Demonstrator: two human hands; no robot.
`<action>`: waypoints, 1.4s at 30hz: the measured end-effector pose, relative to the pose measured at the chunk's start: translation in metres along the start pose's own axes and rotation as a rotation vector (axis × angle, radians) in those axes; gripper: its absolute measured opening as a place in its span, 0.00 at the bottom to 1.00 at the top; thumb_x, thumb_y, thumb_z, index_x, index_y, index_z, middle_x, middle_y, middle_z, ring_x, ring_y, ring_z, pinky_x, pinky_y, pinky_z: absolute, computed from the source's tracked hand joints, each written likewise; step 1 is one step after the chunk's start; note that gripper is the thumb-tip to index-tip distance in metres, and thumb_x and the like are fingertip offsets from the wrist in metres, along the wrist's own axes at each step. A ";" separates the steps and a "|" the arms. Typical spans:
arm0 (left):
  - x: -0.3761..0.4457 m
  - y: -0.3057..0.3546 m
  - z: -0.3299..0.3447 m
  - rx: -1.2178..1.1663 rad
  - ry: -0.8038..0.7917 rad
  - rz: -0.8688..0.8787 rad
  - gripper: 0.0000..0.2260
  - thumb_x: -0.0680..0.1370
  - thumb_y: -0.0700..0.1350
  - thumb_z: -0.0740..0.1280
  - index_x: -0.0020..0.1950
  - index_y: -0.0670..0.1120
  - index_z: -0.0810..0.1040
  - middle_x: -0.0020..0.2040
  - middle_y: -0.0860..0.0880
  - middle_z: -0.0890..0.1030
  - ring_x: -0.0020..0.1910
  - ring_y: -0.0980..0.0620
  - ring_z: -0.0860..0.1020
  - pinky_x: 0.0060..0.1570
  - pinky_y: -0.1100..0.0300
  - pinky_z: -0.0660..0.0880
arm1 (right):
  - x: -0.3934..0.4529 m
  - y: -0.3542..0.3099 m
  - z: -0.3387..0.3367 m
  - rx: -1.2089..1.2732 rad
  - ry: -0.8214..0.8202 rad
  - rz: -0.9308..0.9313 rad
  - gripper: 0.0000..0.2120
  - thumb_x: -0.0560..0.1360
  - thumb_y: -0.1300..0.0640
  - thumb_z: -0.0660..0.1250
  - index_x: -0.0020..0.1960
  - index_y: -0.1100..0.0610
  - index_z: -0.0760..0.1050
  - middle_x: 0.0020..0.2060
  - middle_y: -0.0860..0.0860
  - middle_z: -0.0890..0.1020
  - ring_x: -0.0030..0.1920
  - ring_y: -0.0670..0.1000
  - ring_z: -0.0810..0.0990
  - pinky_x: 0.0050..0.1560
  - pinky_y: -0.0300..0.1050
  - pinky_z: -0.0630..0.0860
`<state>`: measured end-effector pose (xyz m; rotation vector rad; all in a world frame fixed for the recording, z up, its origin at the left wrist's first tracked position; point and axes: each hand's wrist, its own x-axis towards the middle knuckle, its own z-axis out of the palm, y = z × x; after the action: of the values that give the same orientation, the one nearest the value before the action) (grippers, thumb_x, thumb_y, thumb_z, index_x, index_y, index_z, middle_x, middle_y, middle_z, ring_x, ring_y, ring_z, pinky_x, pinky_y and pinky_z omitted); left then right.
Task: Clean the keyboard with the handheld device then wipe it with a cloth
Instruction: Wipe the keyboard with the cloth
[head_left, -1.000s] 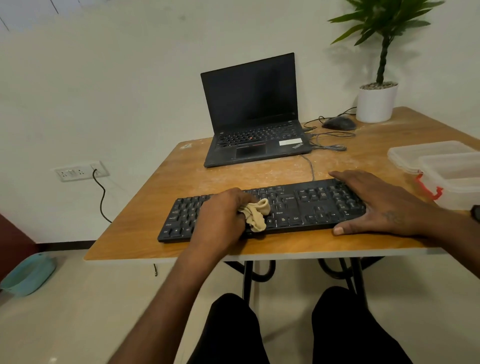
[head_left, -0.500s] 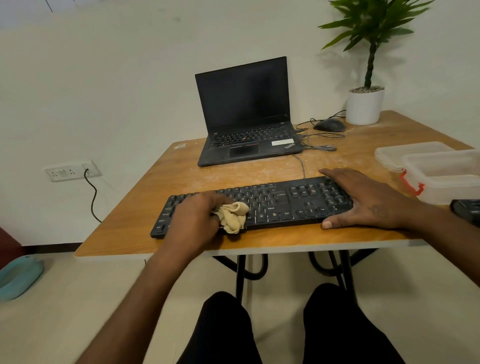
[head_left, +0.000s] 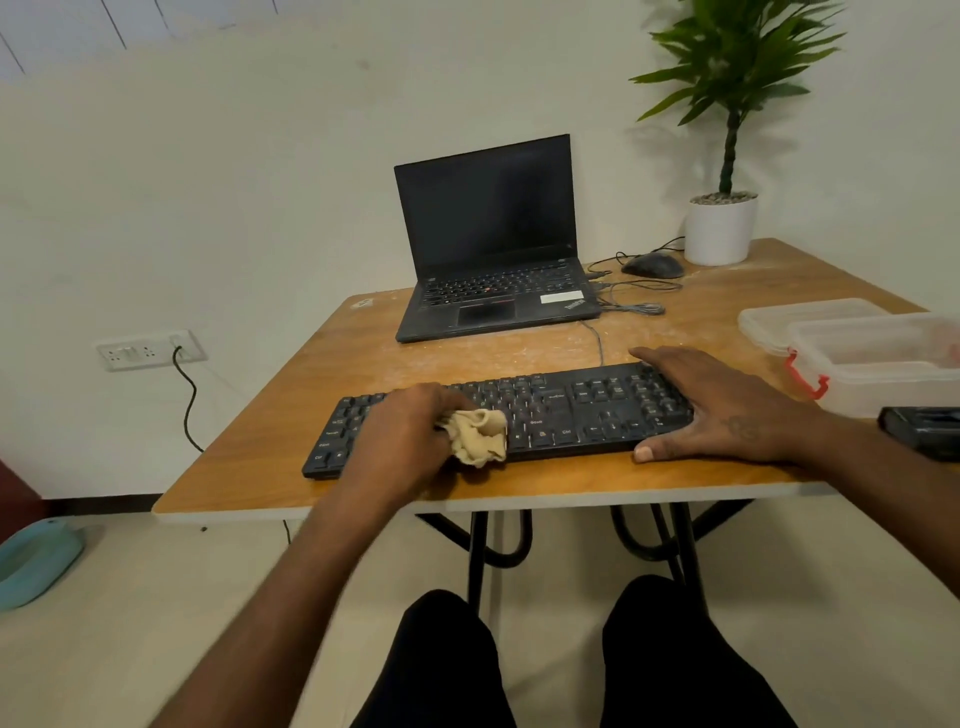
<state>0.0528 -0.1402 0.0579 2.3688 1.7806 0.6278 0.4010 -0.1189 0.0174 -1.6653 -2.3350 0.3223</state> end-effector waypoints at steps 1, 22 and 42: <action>-0.003 -0.009 -0.007 0.007 -0.003 -0.031 0.19 0.79 0.34 0.66 0.65 0.52 0.82 0.59 0.50 0.83 0.49 0.56 0.74 0.38 0.69 0.68 | 0.000 0.000 0.000 0.002 0.000 -0.001 0.58 0.59 0.17 0.66 0.79 0.35 0.43 0.79 0.43 0.56 0.76 0.48 0.59 0.70 0.56 0.68; -0.012 -0.007 -0.006 0.030 0.094 -0.039 0.20 0.77 0.34 0.66 0.64 0.52 0.83 0.56 0.49 0.85 0.49 0.51 0.79 0.45 0.60 0.73 | -0.006 -0.007 -0.004 0.045 -0.023 0.023 0.59 0.58 0.17 0.66 0.80 0.36 0.45 0.80 0.46 0.56 0.77 0.50 0.59 0.73 0.59 0.66; 0.013 0.018 0.005 0.046 0.004 -0.001 0.18 0.78 0.35 0.67 0.62 0.52 0.84 0.58 0.49 0.85 0.56 0.50 0.80 0.54 0.54 0.80 | -0.008 -0.008 -0.005 0.039 -0.023 0.016 0.59 0.59 0.17 0.66 0.80 0.37 0.44 0.80 0.46 0.55 0.77 0.50 0.59 0.73 0.61 0.67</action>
<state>0.0740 -0.1332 0.0626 2.3979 1.8167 0.5981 0.3984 -0.1285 0.0239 -1.6711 -2.3178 0.3895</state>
